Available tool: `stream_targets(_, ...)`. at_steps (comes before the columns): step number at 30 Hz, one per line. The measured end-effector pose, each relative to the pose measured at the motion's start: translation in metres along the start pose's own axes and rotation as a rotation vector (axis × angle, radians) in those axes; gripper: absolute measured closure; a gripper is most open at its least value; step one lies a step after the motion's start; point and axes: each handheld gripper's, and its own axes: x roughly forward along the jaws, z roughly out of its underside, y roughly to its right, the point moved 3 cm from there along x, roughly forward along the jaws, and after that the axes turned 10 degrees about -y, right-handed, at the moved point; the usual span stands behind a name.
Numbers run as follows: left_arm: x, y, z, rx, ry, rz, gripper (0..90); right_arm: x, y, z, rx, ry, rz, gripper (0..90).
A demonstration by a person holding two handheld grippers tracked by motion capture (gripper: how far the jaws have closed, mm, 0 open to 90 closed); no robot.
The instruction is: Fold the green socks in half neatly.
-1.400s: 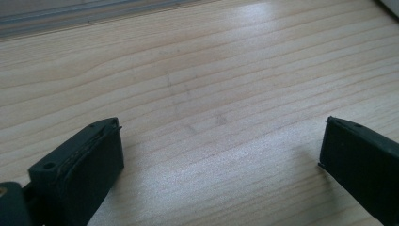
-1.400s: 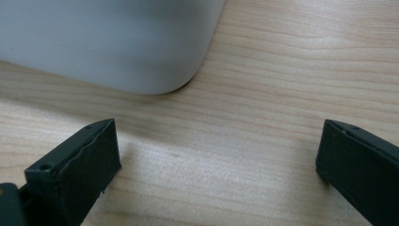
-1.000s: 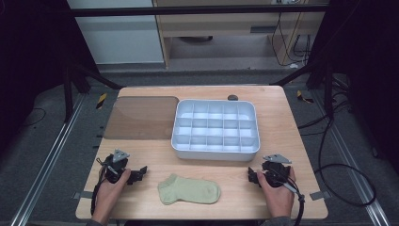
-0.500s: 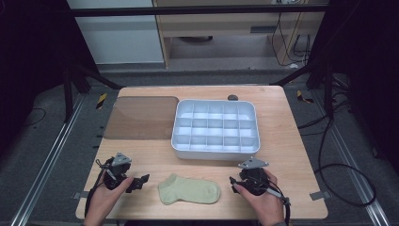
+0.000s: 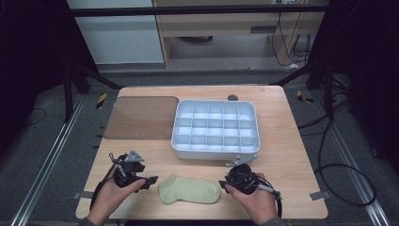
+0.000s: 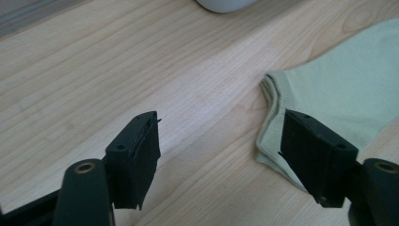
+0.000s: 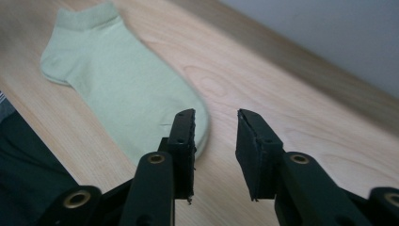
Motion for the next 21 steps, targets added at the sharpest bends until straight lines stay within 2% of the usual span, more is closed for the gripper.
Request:
stream_targets(1, 0.001, 0.002, 0.0, 0.008, -0.005, 0.006, 33.3, 0.008, -0.004, 0.0, 0.016, -0.019, -0.02, 68.8)
stream_targets(3, 0.002, 0.006, -0.002, 0.018, -0.011, 0.015, 34.0, 0.012, -0.005, 0.0, 0.019, -0.028, -0.025, 68.8)
stream_targets(8, 0.005, 0.014, -0.005, 0.053, -0.038, 0.01, 39.8, 0.023, -0.011, -0.002, 0.031, -0.063, -0.003, 67.5)
stream_targets(15, 0.011, 0.02, -0.005, 0.071, -0.054, 0.006, 42.6, 0.035, -0.015, 0.001, 0.035, -0.099, 0.021, 66.8)
stream_targets(21, 0.018, 0.022, -0.006, 0.067, -0.068, 0.017, 44.7, 0.036, -0.017, 0.001, 0.018, -0.113, 0.024, 76.8)
